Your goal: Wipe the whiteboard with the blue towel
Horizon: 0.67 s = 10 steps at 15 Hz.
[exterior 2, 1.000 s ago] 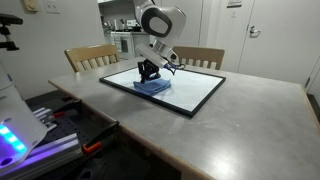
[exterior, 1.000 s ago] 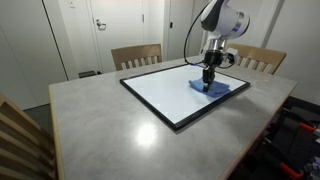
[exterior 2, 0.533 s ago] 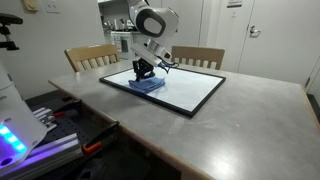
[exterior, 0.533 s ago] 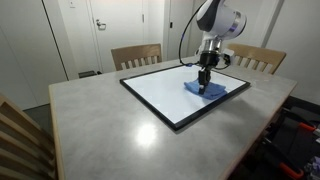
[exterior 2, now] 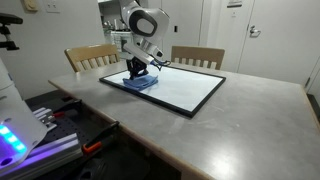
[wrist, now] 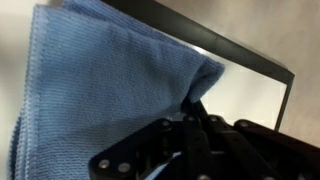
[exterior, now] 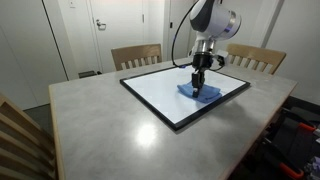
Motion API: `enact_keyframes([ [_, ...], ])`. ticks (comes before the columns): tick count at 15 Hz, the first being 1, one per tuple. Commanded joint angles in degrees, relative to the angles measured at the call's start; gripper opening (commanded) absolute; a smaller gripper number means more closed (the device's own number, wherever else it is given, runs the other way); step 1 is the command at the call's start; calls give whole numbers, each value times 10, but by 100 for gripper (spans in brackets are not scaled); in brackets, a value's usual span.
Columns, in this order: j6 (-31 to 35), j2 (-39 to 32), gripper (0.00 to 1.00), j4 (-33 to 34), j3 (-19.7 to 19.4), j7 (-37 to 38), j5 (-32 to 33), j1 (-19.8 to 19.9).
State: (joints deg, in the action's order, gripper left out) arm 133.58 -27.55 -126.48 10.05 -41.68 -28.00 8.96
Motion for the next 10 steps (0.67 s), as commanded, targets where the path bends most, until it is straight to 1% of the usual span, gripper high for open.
enact_keyframes([
  [1, 27, -4, 1, -9, 10, 14, -11, -11],
  [5, 48, -6, 1, -10, 16, 41, -3, -28],
  [10, 65, -9, 1, -7, 27, 62, -3, -38],
])
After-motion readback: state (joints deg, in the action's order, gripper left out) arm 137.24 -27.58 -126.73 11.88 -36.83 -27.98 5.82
